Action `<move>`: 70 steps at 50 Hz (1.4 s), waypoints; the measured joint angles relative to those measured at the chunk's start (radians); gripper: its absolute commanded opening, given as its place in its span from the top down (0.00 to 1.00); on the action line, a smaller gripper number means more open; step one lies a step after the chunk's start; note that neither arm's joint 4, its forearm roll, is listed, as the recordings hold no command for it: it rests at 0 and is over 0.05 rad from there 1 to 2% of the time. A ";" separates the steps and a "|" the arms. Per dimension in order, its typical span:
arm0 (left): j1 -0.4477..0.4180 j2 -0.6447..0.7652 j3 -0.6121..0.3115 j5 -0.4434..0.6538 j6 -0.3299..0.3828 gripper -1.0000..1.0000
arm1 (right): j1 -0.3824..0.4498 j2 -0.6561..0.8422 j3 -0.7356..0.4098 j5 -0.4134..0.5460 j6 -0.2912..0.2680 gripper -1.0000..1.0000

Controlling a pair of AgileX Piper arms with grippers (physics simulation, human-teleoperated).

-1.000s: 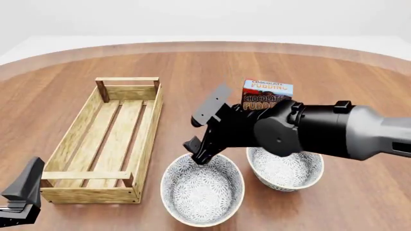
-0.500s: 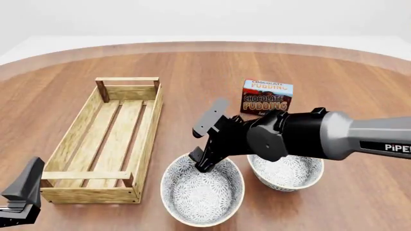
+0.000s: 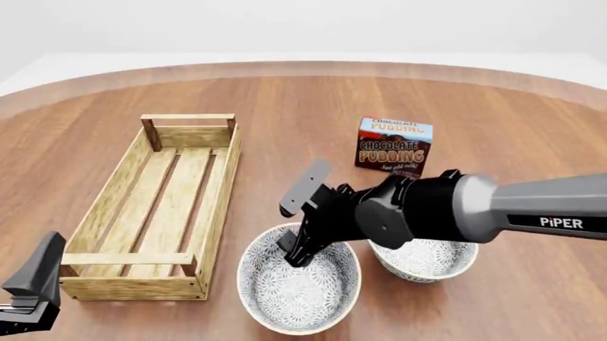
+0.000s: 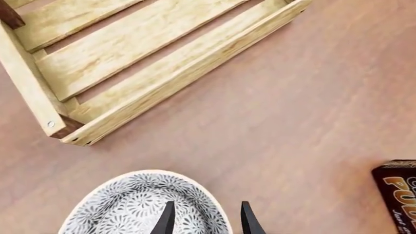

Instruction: Stack the left bowl on the right bowl and place them in the tray.

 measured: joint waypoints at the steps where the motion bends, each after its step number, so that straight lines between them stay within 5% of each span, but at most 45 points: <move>1: 0.000 0.000 0.000 0.000 0.000 0.00 | 0.000 0.001 0.001 -0.001 0.000 0.00; 39: 0.000 0.000 0.000 0.000 0.000 0.00 | 0.006 0.080 0.012 -0.043 0.041 0.00; 40: 0.000 0.000 0.000 0.000 0.000 0.00 | 0.005 0.082 0.012 -0.044 0.040 1.00; 70: 0.000 0.000 0.000 0.000 0.000 0.00 | -0.014 -0.003 0.012 0.018 -0.044 1.00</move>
